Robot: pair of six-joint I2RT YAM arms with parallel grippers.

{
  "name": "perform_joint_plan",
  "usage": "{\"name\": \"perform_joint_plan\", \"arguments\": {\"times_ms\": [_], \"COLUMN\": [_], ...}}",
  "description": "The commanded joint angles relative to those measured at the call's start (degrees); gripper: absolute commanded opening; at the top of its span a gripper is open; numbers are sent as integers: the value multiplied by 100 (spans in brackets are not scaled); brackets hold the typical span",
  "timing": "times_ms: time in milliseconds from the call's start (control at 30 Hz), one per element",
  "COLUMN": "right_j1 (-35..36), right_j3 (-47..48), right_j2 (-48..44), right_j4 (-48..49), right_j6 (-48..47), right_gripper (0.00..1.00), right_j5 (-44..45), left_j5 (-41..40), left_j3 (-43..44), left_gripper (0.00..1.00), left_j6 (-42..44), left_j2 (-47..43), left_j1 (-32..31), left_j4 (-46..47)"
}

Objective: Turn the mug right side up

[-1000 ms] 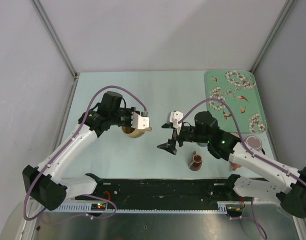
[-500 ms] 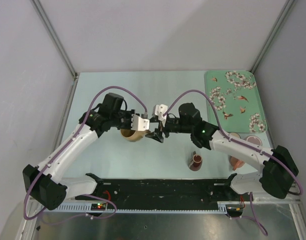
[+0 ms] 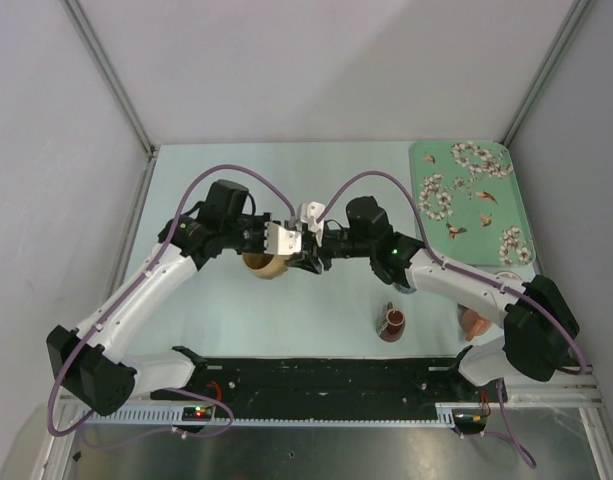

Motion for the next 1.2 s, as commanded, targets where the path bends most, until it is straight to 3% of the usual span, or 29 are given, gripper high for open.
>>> {"name": "perform_joint_plan", "arguments": {"times_ms": [0,67,167,233,333,400,633,800,967,1167], "right_j1": [19,37,-21,-142,-408,-608,-1467,-2750,-4059,-4799], "right_j3": [385,515,602,613,605,559,208,167,382,1138], "right_j2": [155,210,201,168,100,40,-167,14,762,1932], "right_j4": [-38,-217,-295,-404,-580,-609,-322,404,1512,2044], "right_j6": [135,111,327,486,699,812,1290,2037,2952,2844], "right_gripper": [33,9,1,0,0,0,0,0,0,0], "right_j5": [143,358,640,871,1116,1296,1637,1832,1891,2076], "left_j5": [191,195,143,8,-318,-459,-721,-983,-831,-708], "left_j3": [375,377,369,404,496,554,793,842,900,956], "left_gripper": [0,0,0,19,80,95,100,100,100,100], "left_j6": [-94,-102,-162,-284,-567,-711,-1025,-1399,-2107,-2461], "left_j2": [-51,-49,-41,-9,75,139,193,213,227,403], "left_j1": [-37,-41,-44,-40,12,82,238,371,662,979], "left_j4": [356,355,353,358,361,365,364,358,359,361]}}
